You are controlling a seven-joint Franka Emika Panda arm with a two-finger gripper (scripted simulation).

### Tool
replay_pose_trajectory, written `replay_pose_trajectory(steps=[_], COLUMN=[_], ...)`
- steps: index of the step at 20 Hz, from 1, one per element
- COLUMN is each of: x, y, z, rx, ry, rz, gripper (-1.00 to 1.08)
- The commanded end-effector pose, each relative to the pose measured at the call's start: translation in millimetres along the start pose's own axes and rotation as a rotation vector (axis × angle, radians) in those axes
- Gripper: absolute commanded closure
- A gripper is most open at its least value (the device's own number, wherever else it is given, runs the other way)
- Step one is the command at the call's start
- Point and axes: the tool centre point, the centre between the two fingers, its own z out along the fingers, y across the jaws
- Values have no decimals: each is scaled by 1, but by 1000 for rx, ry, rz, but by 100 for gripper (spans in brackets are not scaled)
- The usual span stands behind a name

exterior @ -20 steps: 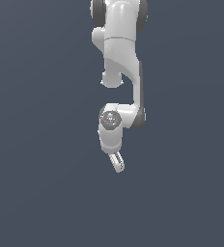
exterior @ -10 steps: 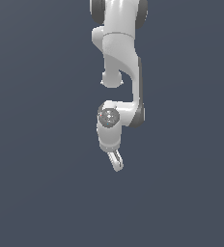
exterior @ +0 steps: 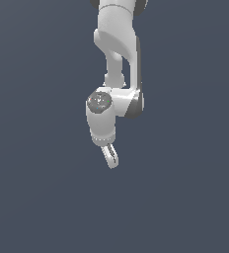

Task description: Pick up the object and move it to a goal position.

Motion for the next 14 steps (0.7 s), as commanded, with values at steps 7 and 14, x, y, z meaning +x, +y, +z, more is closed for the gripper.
replay_pose_trajectory(steps=[7, 14], x=[37, 68], y=[21, 37], z=[-96, -174], rx=[1, 0], ry=[0, 1], rz=[2, 2], gripper=[108, 108])
